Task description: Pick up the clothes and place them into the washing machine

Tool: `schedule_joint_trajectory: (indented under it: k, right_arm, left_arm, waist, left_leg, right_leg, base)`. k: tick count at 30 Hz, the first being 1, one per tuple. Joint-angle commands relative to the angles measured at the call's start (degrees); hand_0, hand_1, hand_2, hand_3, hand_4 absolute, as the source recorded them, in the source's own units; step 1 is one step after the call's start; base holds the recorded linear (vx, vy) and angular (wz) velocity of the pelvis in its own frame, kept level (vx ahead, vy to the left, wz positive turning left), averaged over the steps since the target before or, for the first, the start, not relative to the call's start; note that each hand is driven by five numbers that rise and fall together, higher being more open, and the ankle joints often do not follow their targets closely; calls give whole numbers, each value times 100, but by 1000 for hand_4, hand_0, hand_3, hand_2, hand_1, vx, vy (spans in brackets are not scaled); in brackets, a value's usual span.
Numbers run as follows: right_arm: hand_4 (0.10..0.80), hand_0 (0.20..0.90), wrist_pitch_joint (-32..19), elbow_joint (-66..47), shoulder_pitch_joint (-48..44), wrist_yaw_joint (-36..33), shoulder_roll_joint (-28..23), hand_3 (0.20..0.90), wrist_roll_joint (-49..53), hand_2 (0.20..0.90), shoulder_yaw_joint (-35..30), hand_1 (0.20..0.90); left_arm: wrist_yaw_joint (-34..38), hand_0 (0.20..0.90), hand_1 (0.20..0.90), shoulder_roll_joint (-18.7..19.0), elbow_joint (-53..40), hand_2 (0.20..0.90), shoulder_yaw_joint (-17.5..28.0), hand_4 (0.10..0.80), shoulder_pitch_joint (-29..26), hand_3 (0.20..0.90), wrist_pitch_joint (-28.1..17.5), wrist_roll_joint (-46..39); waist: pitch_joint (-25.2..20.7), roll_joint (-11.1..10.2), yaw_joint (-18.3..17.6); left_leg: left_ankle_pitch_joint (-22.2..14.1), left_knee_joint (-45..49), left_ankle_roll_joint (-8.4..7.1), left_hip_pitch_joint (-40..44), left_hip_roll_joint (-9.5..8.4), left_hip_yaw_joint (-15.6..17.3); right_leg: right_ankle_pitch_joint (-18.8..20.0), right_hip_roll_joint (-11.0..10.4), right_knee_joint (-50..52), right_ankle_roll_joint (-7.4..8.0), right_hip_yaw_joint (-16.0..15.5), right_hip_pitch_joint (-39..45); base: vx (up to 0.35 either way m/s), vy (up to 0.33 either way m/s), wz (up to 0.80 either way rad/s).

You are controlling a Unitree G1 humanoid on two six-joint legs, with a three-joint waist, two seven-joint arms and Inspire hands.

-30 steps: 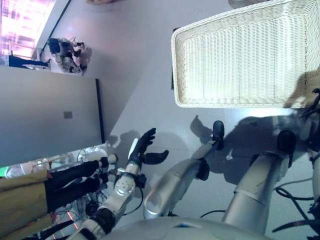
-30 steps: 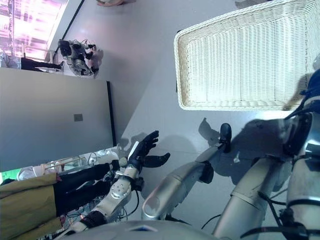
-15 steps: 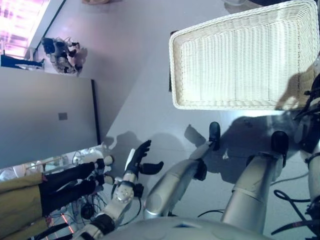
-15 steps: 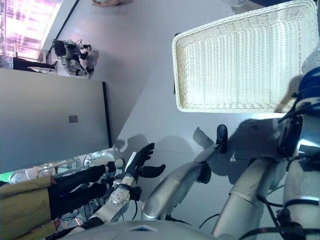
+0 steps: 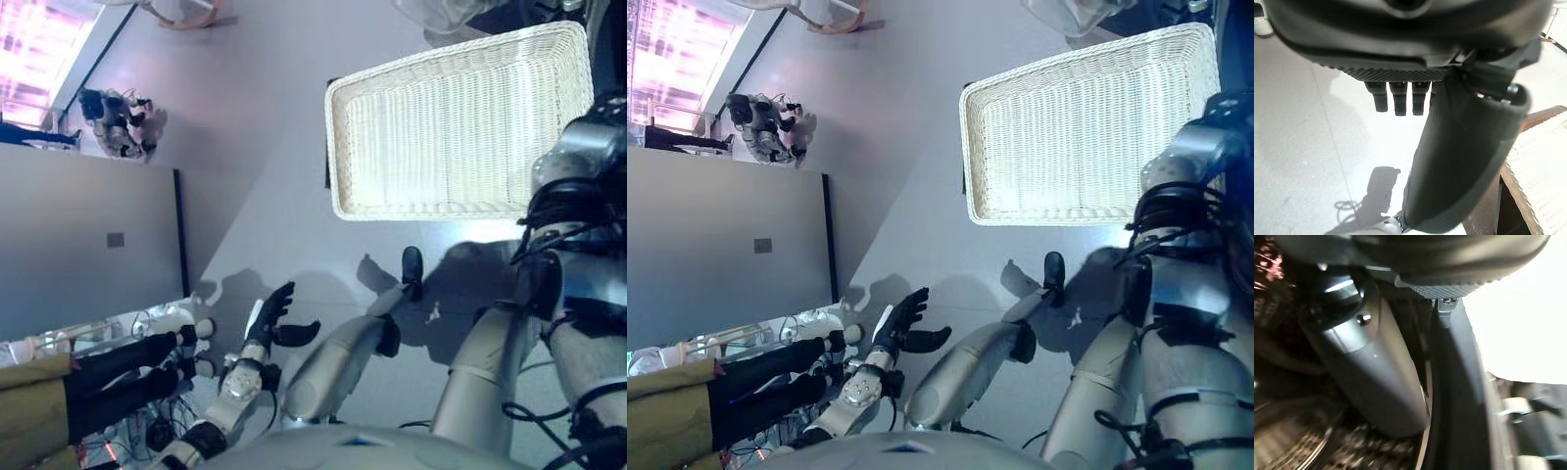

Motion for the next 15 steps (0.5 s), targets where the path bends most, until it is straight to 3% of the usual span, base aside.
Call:
schedule_joint_trajectory:
  k: [1, 15]
  right_arm:
    - [800, 900, -90, -418, 130, 628, -34, 900, -132, 900, 604, 900]
    - [800, 900, 140, -833, 1538, 1032, 1086, 900, -205, 900, 682, 900]
  left_arm:
    - [111, 900, 900, 148, 570, 900, 462, 800, -91, 900, -67, -327]
    - [4, 900, 900, 248, 965, 900, 886, 800, -230, 900, -8, -510]
  waist:
    - [-332, 100, 48]
    - [-116, -578, -256]
  left_leg:
    - [-695, 591, -274, -265, -37, 90]
    - [-692, 594, -250, 126, 125, 14]
  right_leg:
    - [727, 254, -1121, -452, -280, 589]
    - [840, 402, -1444, -478, -463, 1245]
  base:
    - [0, 0, 0]
    - [-7, -12, -7]
